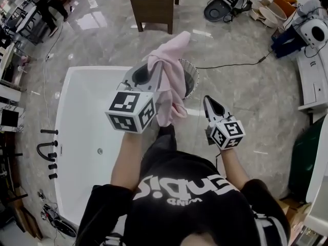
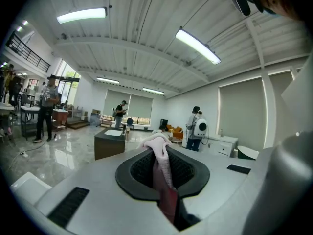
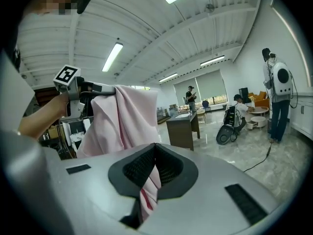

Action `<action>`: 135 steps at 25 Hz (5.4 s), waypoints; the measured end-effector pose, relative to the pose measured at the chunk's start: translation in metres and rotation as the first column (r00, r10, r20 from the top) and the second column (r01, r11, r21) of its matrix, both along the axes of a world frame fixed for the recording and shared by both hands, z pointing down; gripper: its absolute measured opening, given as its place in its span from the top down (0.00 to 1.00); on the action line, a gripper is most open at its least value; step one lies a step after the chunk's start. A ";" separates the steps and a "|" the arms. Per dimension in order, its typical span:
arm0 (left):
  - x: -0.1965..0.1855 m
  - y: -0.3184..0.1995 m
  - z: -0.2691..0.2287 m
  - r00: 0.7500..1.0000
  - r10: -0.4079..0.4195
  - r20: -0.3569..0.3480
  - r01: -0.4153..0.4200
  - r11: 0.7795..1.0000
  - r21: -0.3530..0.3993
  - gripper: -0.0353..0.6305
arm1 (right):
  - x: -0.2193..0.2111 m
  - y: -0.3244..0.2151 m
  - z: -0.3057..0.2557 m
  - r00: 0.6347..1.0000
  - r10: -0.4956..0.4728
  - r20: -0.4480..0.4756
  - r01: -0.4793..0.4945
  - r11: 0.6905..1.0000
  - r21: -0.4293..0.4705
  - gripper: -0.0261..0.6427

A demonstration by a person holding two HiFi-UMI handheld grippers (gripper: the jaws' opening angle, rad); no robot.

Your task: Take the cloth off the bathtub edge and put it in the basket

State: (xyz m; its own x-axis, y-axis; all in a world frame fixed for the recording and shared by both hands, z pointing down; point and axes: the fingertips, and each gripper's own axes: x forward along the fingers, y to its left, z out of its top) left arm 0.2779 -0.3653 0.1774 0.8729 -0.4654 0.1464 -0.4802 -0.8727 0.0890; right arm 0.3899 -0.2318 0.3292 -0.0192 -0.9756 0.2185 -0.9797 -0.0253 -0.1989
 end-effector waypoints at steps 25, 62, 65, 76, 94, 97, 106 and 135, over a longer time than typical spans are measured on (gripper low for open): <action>0.139 -0.176 -0.019 0.996 0.084 0.005 -0.084 0.996 0.007 0.89 | 0.132 -0.192 -0.021 0.998 0.054 0.024 -0.054 0.999 -0.009 0.94; 0.209 -0.238 0.352 0.982 0.125 0.143 -0.084 0.961 -0.263 0.89 | 0.188 -0.285 0.210 0.977 0.021 0.212 0.010 0.989 -0.144 0.94; 0.207 -0.233 0.397 0.979 0.124 0.163 -0.072 0.953 -0.293 0.89 | 0.187 -0.274 0.253 0.976 0.051 0.214 -0.010 0.982 -0.188 0.94; 0.201 -0.229 0.485 0.961 0.123 0.247 -0.040 0.947 -0.317 0.89 | 0.193 -0.255 0.320 0.973 0.093 0.211 -0.038 0.967 -0.251 0.94; 0.175 -0.232 0.552 0.922 0.059 0.382 0.069 0.947 -0.313 0.41 | 0.177 -0.249 0.347 0.968 0.086 0.236 -0.012 0.954 -0.298 0.94; 0.175 -0.230 0.550 0.924 0.060 0.378 0.064 0.949 -0.309 0.40 | 0.175 -0.249 0.347 0.968 0.086 0.238 -0.011 0.954 -0.300 0.94; 0.174 -0.222 0.541 0.932 0.085 0.353 0.035 0.947 -0.320 0.40 | 0.175 -0.250 0.340 0.971 0.079 0.227 -0.010 0.958 -0.288 0.94; 0.163 -0.171 0.150 0.997 0.057 0.057 -0.047 0.987 -0.151 0.93 | 0.160 -0.216 0.020 0.995 -0.041 0.092 0.046 0.998 -0.045 0.94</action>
State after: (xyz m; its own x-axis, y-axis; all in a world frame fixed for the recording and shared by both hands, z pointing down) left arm 0.4413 -0.5360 0.3275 0.8827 -0.3886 0.2642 -0.4430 -0.8757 0.1920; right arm 0.5499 -0.4481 0.3495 -0.0833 -0.9621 0.2598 -0.9580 0.0055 -0.2868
